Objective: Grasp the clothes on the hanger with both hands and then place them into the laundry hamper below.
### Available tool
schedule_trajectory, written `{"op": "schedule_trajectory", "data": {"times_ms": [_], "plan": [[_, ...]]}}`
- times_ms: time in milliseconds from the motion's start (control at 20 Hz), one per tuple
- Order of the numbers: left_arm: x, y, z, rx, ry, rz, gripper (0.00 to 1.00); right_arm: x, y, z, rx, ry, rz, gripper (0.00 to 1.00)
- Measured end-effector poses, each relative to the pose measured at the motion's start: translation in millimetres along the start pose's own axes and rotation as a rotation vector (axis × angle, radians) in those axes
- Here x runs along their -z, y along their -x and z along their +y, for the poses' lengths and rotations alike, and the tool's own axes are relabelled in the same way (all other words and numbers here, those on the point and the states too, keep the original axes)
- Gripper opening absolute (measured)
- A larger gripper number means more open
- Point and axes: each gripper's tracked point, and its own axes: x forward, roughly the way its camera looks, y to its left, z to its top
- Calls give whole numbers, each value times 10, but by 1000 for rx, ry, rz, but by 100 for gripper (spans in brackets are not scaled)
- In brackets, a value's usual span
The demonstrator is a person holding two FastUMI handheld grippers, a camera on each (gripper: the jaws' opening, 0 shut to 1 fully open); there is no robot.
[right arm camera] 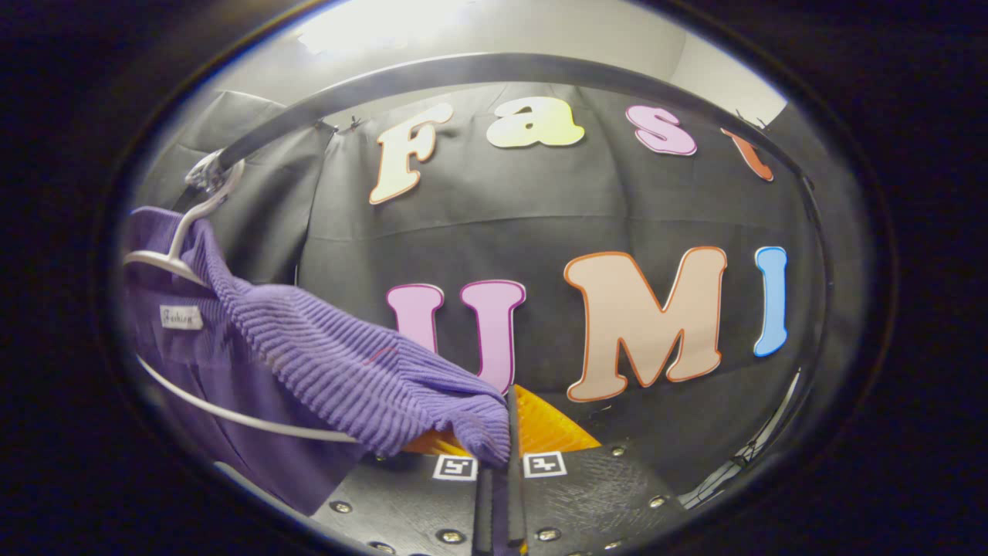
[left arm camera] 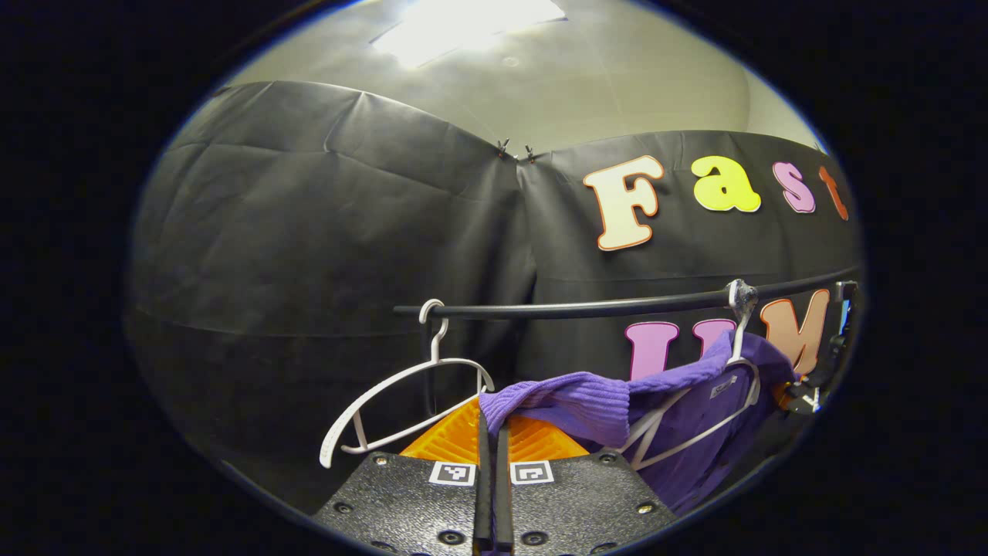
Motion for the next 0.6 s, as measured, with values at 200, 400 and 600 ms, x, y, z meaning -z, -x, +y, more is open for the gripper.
{"op": "schedule_trajectory", "data": {"times_ms": [200, 400, 600], "plan": [[110, -203, -68, 61, -26, 1, 0, -44, -151, -105, 10, -3, -14, 7], [282, -341, -128, 138, 50, -1, 2, 12, -286, -164, 7, -21, 2, 7], [575, -456, -107, 174, 113, 43, 4, 160, -453, -150, -17, -39, 43, 7]]}}
